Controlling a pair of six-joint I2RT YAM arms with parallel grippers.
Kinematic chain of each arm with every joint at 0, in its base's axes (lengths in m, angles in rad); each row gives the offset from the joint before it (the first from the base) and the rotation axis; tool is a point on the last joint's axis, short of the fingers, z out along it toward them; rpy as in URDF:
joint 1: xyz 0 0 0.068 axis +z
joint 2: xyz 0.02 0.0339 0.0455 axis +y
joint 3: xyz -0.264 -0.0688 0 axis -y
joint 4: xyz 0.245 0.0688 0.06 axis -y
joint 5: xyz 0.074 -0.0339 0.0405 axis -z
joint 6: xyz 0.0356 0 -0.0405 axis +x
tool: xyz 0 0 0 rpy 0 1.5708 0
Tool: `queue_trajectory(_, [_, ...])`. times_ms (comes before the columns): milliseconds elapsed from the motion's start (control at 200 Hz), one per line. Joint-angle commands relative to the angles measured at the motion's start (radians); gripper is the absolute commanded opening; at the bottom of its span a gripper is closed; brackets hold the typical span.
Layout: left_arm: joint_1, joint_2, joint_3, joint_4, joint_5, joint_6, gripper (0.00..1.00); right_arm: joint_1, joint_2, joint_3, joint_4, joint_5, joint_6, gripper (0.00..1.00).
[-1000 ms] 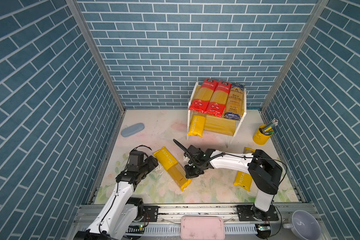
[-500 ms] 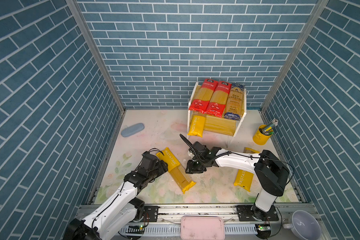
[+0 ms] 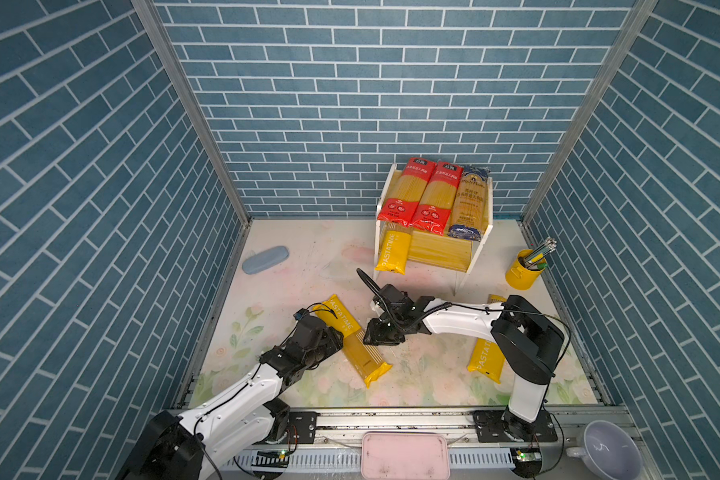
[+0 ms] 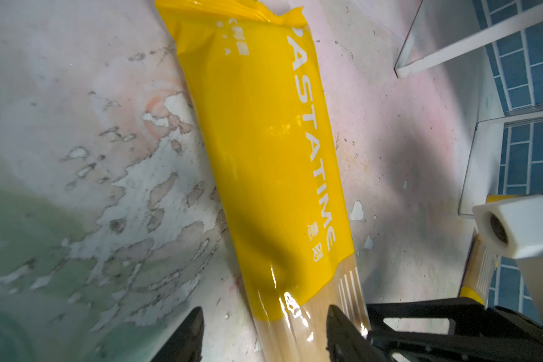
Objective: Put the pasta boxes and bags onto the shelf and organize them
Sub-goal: 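Hold the PASTATIME pack with both grippers and slide it between them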
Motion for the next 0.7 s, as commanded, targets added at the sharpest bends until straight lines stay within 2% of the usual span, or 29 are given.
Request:
queue_trajectory(0, [-0.015,0.030,-0.023,0.078,-0.004,-0.013,0.58,-0.004,0.040,-0.021,0.055,-0.052,0.044,0.45])
queue_trajectory(310, [-0.027,0.075,-0.021,0.112,0.008,-0.018,0.38,-0.003,0.006,-0.065,0.246,-0.180,0.093,0.38])
queue_trajectory(545, [-0.030,0.031,-0.039,0.090,0.001,-0.036,0.37,-0.003,-0.046,-0.092,0.376,-0.225,0.164,0.37])
queue_trajectory(695, [-0.030,0.019,-0.037,0.087,-0.007,-0.031,0.37,-0.002,0.019,-0.105,0.359,-0.223,0.195,0.37])
